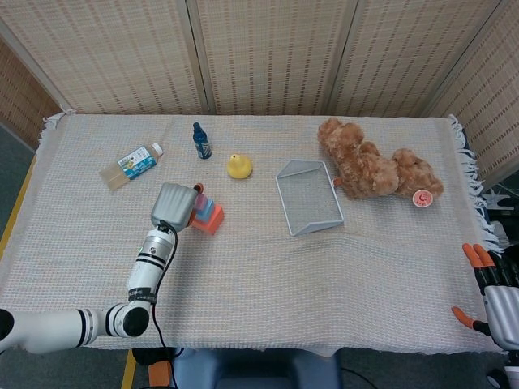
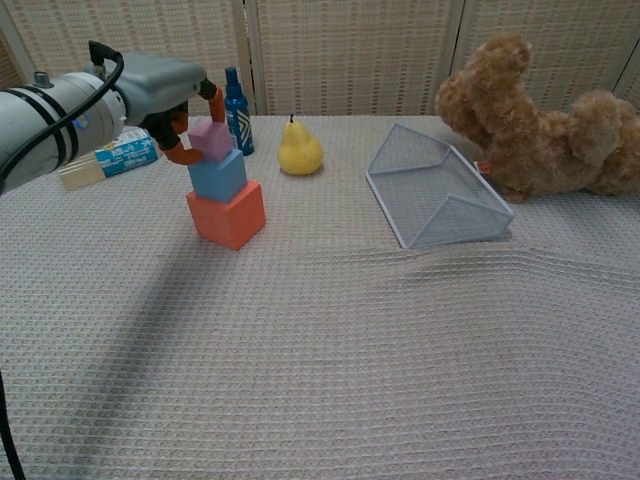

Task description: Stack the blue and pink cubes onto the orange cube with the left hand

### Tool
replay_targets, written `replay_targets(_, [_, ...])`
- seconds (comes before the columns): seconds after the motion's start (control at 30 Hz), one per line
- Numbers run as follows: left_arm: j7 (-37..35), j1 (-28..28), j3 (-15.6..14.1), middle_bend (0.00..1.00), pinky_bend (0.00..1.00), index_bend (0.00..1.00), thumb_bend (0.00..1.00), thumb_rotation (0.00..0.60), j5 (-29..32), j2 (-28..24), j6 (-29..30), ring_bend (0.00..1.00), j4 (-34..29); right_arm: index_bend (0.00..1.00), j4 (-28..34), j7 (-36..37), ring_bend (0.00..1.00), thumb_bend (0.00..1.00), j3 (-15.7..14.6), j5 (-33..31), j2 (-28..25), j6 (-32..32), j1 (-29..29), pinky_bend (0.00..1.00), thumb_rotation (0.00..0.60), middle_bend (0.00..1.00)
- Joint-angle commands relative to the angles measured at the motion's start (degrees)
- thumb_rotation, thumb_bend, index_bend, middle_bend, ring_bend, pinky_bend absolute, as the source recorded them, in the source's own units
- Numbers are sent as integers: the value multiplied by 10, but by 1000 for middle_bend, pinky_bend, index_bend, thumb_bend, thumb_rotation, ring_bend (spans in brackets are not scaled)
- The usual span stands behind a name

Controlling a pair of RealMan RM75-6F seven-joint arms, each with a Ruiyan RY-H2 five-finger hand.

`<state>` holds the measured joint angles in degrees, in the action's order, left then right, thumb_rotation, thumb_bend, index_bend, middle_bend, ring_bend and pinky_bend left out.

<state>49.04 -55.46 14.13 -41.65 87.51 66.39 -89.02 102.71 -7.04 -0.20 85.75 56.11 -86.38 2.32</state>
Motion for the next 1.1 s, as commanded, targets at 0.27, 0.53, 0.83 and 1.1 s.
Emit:
replay_targets(0.27, [-3, 2, -7, 1000, 1000, 327, 352, 600, -13, -3, 6, 1000, -16, 0, 0, 0, 0, 67, -1, 3, 0, -2, 2, 0, 600, 0])
replay_targets(0.53, [2, 0, -6, 1000, 1000, 324, 351, 600, -7, 1, 8, 1000, -11, 0, 1, 1, 0, 68, -1, 5, -1, -4, 3, 0, 600, 0])
replay_targets(0.83, [7, -2, -6, 1000, 1000, 326, 353, 600, 0, 0, 8, 1000, -10, 0, 1, 2, 0, 68, -1, 7, -2, -5, 4, 0, 600, 0])
replay_targets(1.1, [11, -3, -7, 1000, 1000, 325, 351, 600, 9, -3, 5, 1000, -13, 0, 1, 3, 0, 67, -1, 7, -2, -6, 5, 0, 600, 0])
